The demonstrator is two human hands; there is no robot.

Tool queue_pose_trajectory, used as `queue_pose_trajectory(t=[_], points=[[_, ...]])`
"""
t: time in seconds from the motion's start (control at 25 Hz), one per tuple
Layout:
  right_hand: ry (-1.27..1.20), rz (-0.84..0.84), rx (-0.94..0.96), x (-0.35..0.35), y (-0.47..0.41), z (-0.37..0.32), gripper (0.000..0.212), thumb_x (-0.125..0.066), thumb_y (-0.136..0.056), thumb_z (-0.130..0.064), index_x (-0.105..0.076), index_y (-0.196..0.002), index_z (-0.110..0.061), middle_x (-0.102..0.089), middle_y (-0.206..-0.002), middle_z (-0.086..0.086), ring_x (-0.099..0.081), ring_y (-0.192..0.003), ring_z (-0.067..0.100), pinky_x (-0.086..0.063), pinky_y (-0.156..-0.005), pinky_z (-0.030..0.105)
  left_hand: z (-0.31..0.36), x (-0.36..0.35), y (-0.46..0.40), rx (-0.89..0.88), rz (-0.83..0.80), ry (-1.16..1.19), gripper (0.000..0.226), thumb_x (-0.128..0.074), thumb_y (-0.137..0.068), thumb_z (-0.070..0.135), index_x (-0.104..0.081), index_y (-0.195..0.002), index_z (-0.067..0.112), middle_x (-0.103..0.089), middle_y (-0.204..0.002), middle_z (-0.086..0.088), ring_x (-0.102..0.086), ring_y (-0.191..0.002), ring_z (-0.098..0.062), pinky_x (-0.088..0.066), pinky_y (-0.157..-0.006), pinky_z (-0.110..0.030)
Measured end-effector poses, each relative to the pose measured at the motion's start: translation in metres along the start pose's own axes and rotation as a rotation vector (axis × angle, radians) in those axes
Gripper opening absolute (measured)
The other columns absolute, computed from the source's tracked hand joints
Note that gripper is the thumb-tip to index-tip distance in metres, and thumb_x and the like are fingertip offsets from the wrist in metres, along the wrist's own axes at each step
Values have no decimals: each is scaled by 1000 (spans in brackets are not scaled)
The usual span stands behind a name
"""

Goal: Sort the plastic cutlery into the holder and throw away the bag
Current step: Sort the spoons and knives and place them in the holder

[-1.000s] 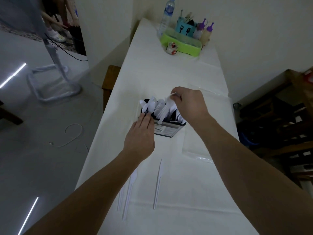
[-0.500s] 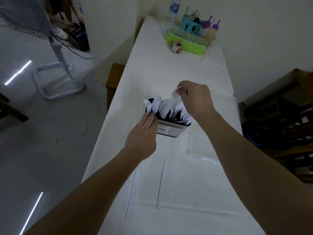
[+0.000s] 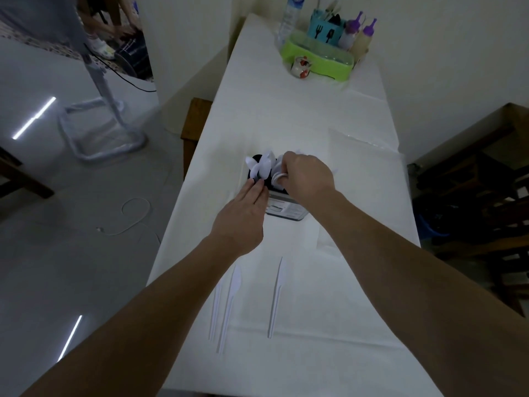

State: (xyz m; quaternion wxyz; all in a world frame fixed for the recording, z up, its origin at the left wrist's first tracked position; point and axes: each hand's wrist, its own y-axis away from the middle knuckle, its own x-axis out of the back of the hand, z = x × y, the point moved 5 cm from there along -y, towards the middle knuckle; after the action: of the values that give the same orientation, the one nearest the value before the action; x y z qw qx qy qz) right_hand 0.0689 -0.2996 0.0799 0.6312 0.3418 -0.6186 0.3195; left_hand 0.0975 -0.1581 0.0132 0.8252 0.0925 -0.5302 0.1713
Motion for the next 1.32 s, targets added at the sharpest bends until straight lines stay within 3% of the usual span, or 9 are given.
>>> queue_pose_trajectory(t=[0.08, 0.24, 0.32, 0.4, 0.6, 0.72, 0.92, 1.08, 1.32], points=[[-18, -32, -26, -1, 0, 1, 25, -57, -91, -27, -56, -109, -11, -66, -98, 12, -62, -93, 33, -46, -68, 34, -1, 3, -2, -17, 6, 17, 68, -45, -93, 6, -19, -155, 6, -12, -165, -9, -4, -153, -22, -19, -123, -37], [-24, -74, -49, 5, 9, 0, 31, -62, -87, -31, -55, -110, -12, -65, -101, 12, -61, -97, 33, -52, -77, 38, -8, 20, 12, -18, 196, 153, 57, -57, -84, -6, -50, -140, 1, -48, -148, -16, -41, -139, -32, -40, -112, -48], [-9, -24, -36, 14, 17, -2, 35, -66, -85, -30, -57, -112, -11, -64, -103, 12, -60, -97, 33, -51, -78, 39, -14, 24, 29, 81, 275, 175, 51, -60, -84, -5, -56, -134, 2, -56, -138, -15, -52, -129, -31, -41, -109, -39], [-51, 45, -15, 25, 28, -4, 36, -67, -85, -29, -58, -113, -8, -63, -103, 14, -59, -96, 34, -49, -76, 39, -19, 21, 47, 181, 277, 157, 47, -59, -86, -2, -58, -133, 4, -57, -137, -13, -52, -128, -28, -40, -107, -34], [-246, 252, 9, 33, 72, -18, 23, -64, -88, -24, -65, -106, -10, -65, -100, 13, -60, -93, 32, -49, -77, 39, -28, -3, 85, 280, 158, 79, 39, -54, -92, 9, -59, -131, 5, -60, -127, -13, -55, -116, -28, -49, -97, -39], [-325, 291, -3, 15, 113, -27, 20, -67, -86, -23, -67, -102, -9, -66, -98, 12, -62, -90, 33, -48, -73, 37, -27, -15, 112, 358, 127, 71, 35, -55, -95, 16, -59, -128, 8, -61, -119, -12, -58, -106, -26, -53, -87, -38], [-396, 40, -183, -61, 175, -30, 25, -65, -91, -29, -65, -109, -13, -64, -106, 9, -63, -94, 28, -48, -78, 34, -20, -40, 156, 532, 0, 101, 23, -55, -97, 28, -58, -114, 14, -62, -103, -6, -64, -83, -23, -57, -71, -38], [-478, -192, -450, -122, 217, -28, 29, -60, -94, -34, -61, -115, -14, -62, -111, 8, -63, -100, 28, -48, -85, 33, -16, -61, 179, 639, -108, 50, 23, -49, -98, 36, -50, -97, 13, -60, -93, -6, -57, -72, -20, -49, -63, -33], [-535, -243, -671, -154, 244, -32, 22, -59, -95, -27, -54, -107, -9, -64, -104, 10, -63, -95, 28, -49, -76, 33, -15, -71, 182, 705, -145, 51, 20, -48, -100, 31, -50, -104, 12, -61, -100, -6, -61, -83, -20, -41, -66, -27]])
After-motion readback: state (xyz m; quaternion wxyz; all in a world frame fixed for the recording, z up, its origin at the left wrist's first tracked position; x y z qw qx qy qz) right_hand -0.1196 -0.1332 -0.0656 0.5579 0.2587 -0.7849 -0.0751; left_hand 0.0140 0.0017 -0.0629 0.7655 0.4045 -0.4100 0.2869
